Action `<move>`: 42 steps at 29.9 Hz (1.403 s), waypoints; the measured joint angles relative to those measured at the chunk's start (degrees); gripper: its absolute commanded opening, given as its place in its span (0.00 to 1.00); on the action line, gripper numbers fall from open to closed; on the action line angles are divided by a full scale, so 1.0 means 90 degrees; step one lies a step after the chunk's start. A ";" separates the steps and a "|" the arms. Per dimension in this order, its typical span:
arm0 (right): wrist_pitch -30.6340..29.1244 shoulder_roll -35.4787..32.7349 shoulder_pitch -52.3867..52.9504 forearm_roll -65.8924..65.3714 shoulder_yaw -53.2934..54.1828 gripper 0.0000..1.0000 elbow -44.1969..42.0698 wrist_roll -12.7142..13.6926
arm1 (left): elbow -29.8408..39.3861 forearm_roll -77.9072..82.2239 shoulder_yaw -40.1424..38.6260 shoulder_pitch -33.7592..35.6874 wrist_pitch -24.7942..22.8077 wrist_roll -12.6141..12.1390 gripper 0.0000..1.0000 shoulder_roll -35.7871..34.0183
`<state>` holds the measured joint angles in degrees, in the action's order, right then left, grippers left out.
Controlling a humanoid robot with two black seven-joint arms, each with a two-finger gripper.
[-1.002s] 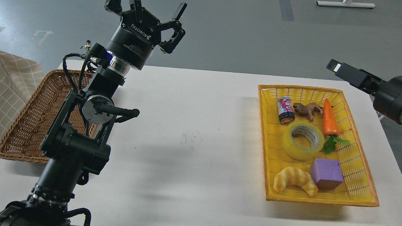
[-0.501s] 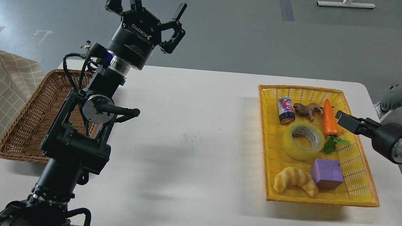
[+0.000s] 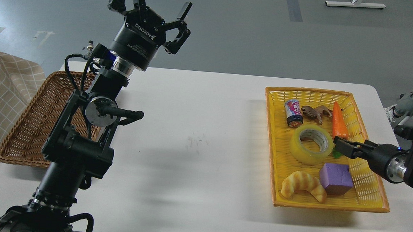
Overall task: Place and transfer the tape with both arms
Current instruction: 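Reach the right gripper into the yellow tape roll and grasp it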
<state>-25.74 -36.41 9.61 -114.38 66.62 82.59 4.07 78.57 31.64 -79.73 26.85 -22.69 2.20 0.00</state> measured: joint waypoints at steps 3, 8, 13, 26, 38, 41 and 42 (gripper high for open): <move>-0.0009 -0.0005 0.0074 -0.0088 -0.0035 0.98 -0.0074 -0.0056 | 0.0000 0.0000 0.0000 -0.0034 -0.0006 0.0000 0.98 0.0000; -0.0009 0.0105 0.0194 -0.0175 -0.0149 0.97 -0.0167 -0.0065 | -0.0012 -0.0014 -0.0004 -0.0065 -0.0021 0.0010 0.98 0.0000; -0.0001 0.0331 0.0353 -0.0350 -0.0183 0.97 -0.0194 -0.0064 | -0.0019 -0.0020 -0.0010 -0.0099 -0.0037 0.0010 0.98 0.0000; -0.0001 0.0621 0.0375 -0.0604 -0.0288 0.89 -0.0485 -0.0042 | -0.0019 -0.0020 -0.0027 -0.0129 -0.0059 0.0018 0.98 0.0000; -0.0001 0.0789 0.0622 -0.0767 -0.0523 0.79 -0.0673 -0.0031 | -0.0019 -0.0074 -0.0049 -0.0114 -0.0081 0.0030 0.98 0.0000; -0.0001 0.0827 0.0669 -0.0775 -0.0576 0.79 -0.0739 -0.0014 | -0.0019 -0.0081 -0.0049 -0.0097 -0.0085 0.0030 0.98 0.0000; -0.0001 0.0835 0.0690 -0.0776 -0.0593 0.79 -0.0764 -0.0009 | -0.0019 -0.0085 -0.0051 -0.0094 -0.0086 0.0030 0.98 0.0000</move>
<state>-25.75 -28.89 15.82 -121.37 61.28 75.71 4.00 78.40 30.88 -80.19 26.00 -23.46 2.47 0.00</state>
